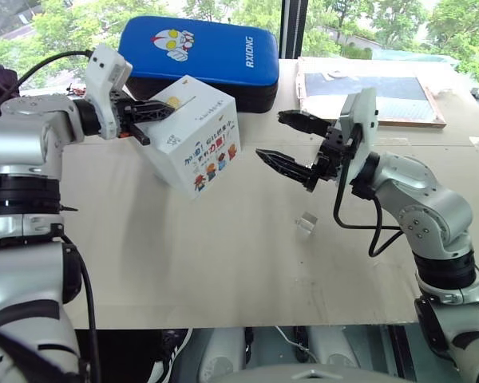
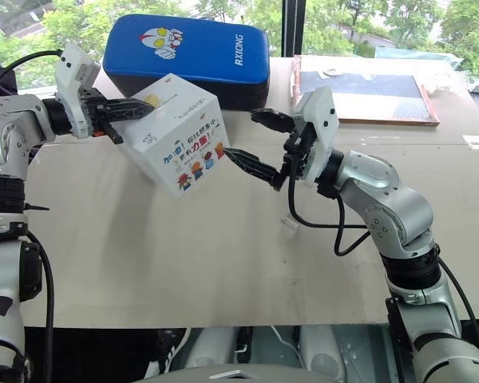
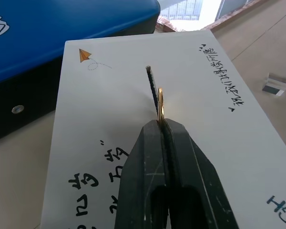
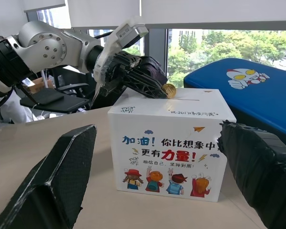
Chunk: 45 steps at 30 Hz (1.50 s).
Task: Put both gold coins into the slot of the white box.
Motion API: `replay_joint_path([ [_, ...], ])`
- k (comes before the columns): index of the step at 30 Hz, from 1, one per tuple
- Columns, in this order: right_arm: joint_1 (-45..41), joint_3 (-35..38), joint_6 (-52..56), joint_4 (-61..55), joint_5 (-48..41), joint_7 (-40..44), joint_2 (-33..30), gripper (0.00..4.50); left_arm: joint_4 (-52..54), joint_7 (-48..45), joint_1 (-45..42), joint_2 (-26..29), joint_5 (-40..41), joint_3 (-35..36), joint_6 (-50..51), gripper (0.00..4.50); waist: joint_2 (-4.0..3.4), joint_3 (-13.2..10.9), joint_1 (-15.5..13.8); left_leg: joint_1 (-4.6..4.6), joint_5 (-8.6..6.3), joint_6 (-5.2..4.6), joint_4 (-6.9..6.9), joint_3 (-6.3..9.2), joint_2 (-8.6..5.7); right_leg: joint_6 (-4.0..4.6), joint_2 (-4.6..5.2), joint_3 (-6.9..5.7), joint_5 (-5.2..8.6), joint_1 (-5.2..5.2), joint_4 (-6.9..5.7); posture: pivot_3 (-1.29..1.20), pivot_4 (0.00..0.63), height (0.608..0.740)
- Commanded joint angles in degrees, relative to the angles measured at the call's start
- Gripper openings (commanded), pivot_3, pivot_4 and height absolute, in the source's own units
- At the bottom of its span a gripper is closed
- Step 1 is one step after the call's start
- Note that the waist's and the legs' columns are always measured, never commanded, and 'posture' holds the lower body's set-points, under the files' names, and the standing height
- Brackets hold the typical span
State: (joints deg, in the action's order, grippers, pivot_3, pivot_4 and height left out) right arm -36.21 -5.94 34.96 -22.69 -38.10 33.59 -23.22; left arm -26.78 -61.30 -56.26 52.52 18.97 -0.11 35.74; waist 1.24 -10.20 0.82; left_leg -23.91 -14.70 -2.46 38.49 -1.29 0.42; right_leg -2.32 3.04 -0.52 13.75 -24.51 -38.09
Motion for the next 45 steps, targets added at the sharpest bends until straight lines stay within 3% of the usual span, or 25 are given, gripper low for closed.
replay_joint_path([
  [1, -0.7, 1.2, -0.2, -2.8, -0.2, 0.0, 0.3, 4.46, -1.0, -0.7, -1.0, 0.5, -1.6, 0.4, -0.4, 0.00, 0.00, 0.0, 0.0, 0.00, 0.00, 0.00, 0.00, 0.00, 0.00, 0.00, 0.00, 0.00, 0.00, 0.00, 0.00, 0.00, 0.150, 0.740],
  [14, -0.6, 1.1, -0.4, -2.9, 0.1, -0.3, 0.9, 4.46, 0.4, -4.4, 0.2, 0.7, -2.4, -0.3, 0.0, 0.00, 0.01, 0.0, 0.0, 0.00, 0.00, 0.01, 0.03, 0.00, 0.00, 0.00, 0.00, 0.00, 0.00, 0.01, -0.01, 0.00, 0.150, 0.740],
  [40, -0.6, 1.2, -0.8, -2.5, 1.4, 0.0, 1.7, 4.46, -0.2, -3.1, 0.6, 0.5, -4.2, 0.2, 0.0, 0.00, 0.00, 0.0, 0.1, 0.07, -0.12, -0.21, 0.45, -0.01, 0.00, 0.00, -0.01, 0.04, 0.00, 0.01, -0.52, 0.00, 0.150, 0.740],
  [43, -0.5, 1.3, -0.8, -2.5, 1.5, 0.1, 1.7, 4.50, -0.1, -2.9, 0.8, 0.4, -4.0, 0.4, 0.3, 0.84, 0.00, 0.0, 0.1, 0.07, -0.13, -0.22, 0.60, -0.01, 0.00, 0.00, -0.01, 0.05, 0.00, 0.01, -0.67, 0.00, 0.150, 0.740],
  [45, -0.6, 1.3, -0.8, -2.5, 1.5, 0.1, 1.8, 4.50, 0.1, -3.2, 0.9, 0.3, -3.8, 0.4, 0.5, 1.69, 0.00, 0.0, 0.1, 0.07, -0.13, -0.22, 0.67, -0.01, 0.00, 0.00, -0.01, 0.05, 0.00, 0.01, -0.75, 0.00, 0.150, 0.740],
])
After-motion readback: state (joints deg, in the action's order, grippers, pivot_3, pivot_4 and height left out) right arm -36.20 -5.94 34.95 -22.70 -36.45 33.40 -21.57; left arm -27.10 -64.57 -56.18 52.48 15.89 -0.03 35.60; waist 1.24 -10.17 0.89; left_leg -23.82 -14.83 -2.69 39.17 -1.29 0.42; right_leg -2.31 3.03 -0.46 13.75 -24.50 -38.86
